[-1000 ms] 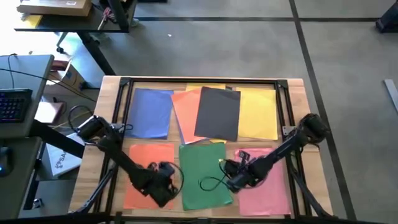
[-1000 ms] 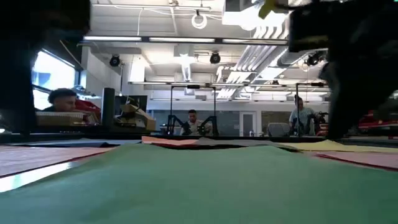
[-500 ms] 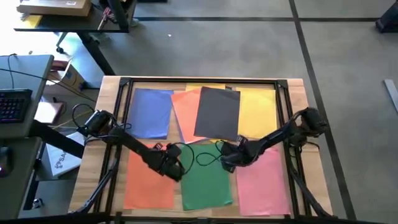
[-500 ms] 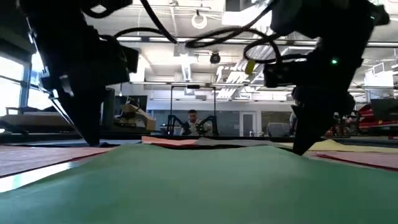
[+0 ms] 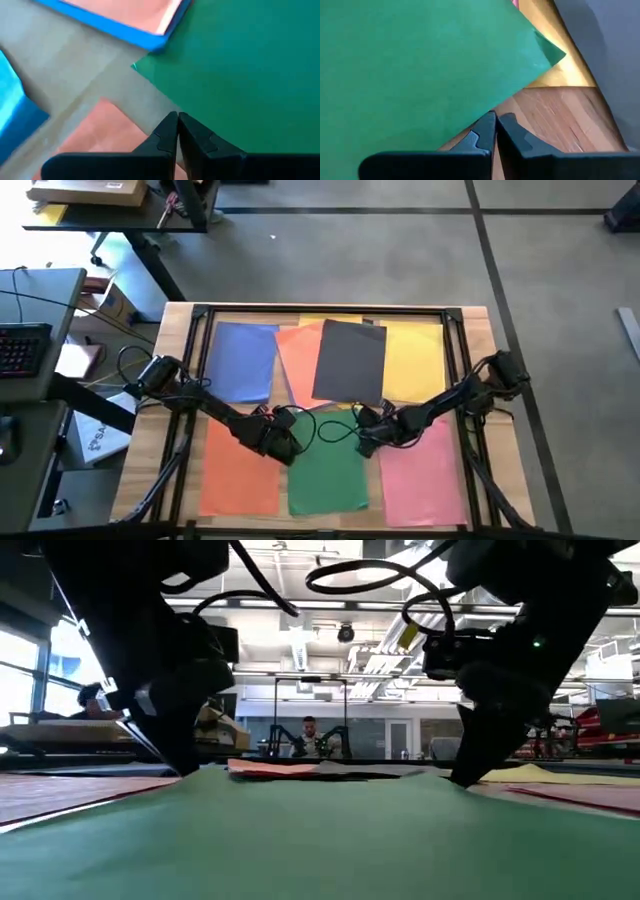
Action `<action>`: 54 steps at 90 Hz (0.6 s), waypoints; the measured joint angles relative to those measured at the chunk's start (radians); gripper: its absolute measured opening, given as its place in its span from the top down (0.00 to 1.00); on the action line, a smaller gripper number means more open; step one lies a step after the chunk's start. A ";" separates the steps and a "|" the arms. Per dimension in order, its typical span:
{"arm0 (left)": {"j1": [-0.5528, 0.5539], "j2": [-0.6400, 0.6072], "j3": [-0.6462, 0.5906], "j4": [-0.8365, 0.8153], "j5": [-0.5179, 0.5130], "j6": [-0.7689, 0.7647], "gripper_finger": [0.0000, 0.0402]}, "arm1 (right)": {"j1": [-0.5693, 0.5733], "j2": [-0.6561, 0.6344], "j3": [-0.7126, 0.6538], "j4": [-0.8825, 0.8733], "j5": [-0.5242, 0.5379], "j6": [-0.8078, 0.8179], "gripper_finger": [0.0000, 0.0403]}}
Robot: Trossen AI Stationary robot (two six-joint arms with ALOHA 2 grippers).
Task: Organize paper
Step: Stack the green paper under the black paper on the bottom green paper
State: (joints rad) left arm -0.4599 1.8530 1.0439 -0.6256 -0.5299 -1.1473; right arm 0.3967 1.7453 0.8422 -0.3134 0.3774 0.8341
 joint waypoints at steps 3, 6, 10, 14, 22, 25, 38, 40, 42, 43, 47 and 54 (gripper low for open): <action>-0.001 0.000 0.000 -0.002 -0.002 0.000 1.00 | 0.008 -0.013 -0.001 -0.016 0.001 0.003 1.00; -0.002 0.000 0.000 -0.003 -0.003 0.000 1.00 | 0.015 -0.026 -0.002 -0.028 0.006 0.008 1.00; -0.002 0.000 0.000 -0.004 -0.004 0.000 1.00 | 0.023 -0.046 -0.002 -0.043 0.019 0.026 1.00; -0.002 0.000 0.000 -0.007 -0.005 0.000 1.00 | 0.029 -0.062 -0.001 -0.063 0.037 0.046 1.00; -0.001 0.000 0.000 -0.014 -0.005 -0.004 1.00 | 0.032 -0.070 -0.001 -0.098 0.061 0.080 1.00; -0.001 -0.001 0.000 -0.014 -0.005 -0.007 1.00 | 0.032 -0.070 -0.002 -0.111 0.068 0.085 1.00; 0.018 -0.001 0.000 -0.012 0.007 0.000 1.00 | 0.004 -0.038 -0.002 -0.107 0.078 0.092 1.00; 0.022 -0.001 0.000 -0.013 0.008 0.000 1.00 | -0.002 -0.031 -0.002 -0.101 0.078 0.092 1.00; 0.023 -0.001 0.000 -0.012 0.007 0.001 1.00 | -0.008 -0.025 -0.002 -0.092 0.079 0.091 1.00; 0.024 -0.001 0.000 -0.012 0.007 0.003 1.00 | -0.010 -0.023 -0.002 -0.086 0.080 0.089 1.00; 0.028 -0.001 0.000 -0.009 0.008 0.010 1.00 | -0.021 -0.012 -0.002 -0.059 0.077 0.082 1.00; 0.035 -0.001 0.000 0.002 0.008 0.025 1.00 | -0.034 0.004 -0.002 -0.023 0.059 0.053 1.00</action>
State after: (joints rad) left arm -0.4252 1.8523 1.0439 -0.6240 -0.5216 -1.1227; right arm 0.3623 1.7488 0.8402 -0.3362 0.4367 0.8869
